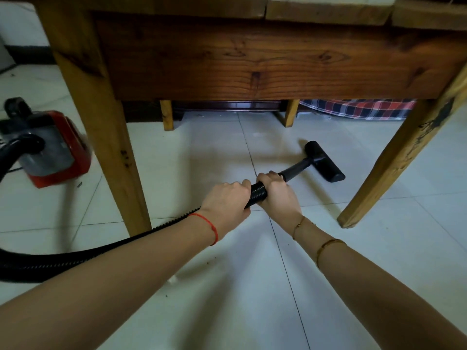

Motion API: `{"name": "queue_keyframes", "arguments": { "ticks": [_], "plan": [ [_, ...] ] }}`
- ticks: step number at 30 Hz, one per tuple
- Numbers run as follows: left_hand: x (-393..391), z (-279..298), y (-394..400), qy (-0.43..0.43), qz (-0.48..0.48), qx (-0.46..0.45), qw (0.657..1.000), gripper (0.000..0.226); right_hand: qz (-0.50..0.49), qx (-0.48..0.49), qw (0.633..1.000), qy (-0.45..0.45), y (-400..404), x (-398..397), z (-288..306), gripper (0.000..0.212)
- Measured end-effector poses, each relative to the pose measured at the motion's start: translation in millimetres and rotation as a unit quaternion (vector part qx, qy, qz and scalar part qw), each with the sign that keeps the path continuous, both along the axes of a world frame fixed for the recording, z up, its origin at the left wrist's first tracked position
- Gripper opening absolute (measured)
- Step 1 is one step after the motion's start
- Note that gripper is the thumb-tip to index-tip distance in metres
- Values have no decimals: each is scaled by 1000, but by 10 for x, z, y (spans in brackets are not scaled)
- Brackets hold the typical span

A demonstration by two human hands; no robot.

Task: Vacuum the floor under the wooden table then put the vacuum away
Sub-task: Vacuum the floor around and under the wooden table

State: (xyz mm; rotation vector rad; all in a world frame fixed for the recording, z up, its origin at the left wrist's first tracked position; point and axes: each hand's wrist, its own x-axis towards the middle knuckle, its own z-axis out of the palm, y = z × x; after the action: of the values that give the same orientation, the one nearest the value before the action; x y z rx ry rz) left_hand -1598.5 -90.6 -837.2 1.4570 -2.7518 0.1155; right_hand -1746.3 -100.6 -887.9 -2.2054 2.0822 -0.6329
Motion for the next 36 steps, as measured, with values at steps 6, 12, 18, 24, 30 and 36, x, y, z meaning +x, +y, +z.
{"name": "queue_keyframes", "arguments": {
  "ticks": [6,12,18,24,30,36],
  "plan": [
    [573,124,152,0,41,-2,999,22,66,-18,998,0,-31,551,50,21],
    [1082,204,287,-2,93,-2,996,17,135,-17,991,-16,-74,1081,104,22],
    [1313,191,353,-5,131,3,991,17,204,-3,979,-25,-121,1329,128,22],
    [1190,120,257,11,147,27,989,18,242,23,969,-40,-323,1211,39,20],
    [818,26,-49,31,160,46,986,22,241,67,968,-26,-727,843,-102,21],
    [319,-84,-536,51,165,26,985,25,128,105,986,34,-1157,454,-126,29]
  ]
}}
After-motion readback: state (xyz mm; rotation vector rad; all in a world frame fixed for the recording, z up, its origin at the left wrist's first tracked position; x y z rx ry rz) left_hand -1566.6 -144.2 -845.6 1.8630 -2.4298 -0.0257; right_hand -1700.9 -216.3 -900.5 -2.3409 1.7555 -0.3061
